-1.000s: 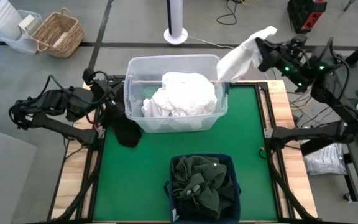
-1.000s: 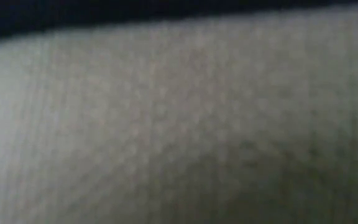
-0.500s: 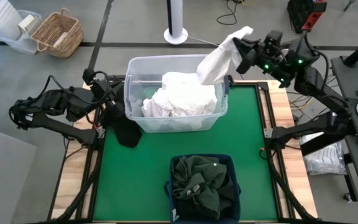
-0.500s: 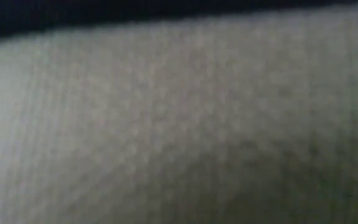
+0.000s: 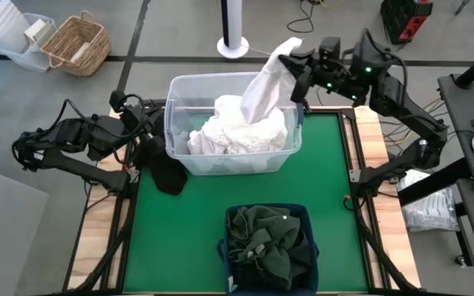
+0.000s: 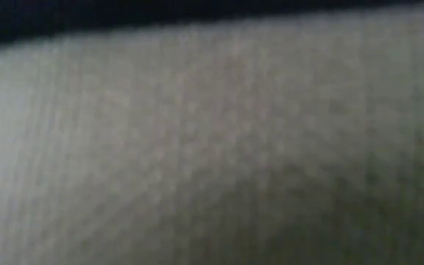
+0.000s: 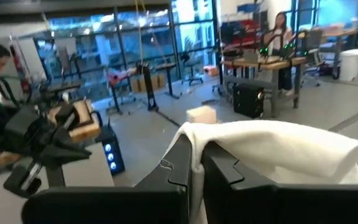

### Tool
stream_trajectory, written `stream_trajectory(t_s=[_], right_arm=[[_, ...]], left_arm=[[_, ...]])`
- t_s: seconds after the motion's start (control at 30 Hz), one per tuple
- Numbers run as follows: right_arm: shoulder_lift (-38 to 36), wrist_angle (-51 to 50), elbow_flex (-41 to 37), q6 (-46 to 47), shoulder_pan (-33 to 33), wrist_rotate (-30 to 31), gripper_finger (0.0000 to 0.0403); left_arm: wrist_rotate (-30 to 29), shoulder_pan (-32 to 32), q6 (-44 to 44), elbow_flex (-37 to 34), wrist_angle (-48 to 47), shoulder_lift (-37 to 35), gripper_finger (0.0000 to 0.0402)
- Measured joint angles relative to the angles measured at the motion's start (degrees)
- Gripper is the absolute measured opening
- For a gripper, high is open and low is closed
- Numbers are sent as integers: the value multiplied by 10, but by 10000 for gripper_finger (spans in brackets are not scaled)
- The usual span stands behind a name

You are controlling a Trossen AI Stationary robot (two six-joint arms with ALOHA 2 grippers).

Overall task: Sort clothes
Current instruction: Put the white underwear into the transparent laundry bin

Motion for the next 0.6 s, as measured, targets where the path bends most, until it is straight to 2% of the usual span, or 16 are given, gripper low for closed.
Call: stream_trajectory(t_s=[0.33, 0.6], right_arm=[[55, -119, 71, -39, 0, -26, 12], [73, -186, 72, -30, 0, -24, 12]], left_arm=[[4, 0, 0, 0, 0, 0, 0], [5, 0, 2, 0, 0, 0, 0]])
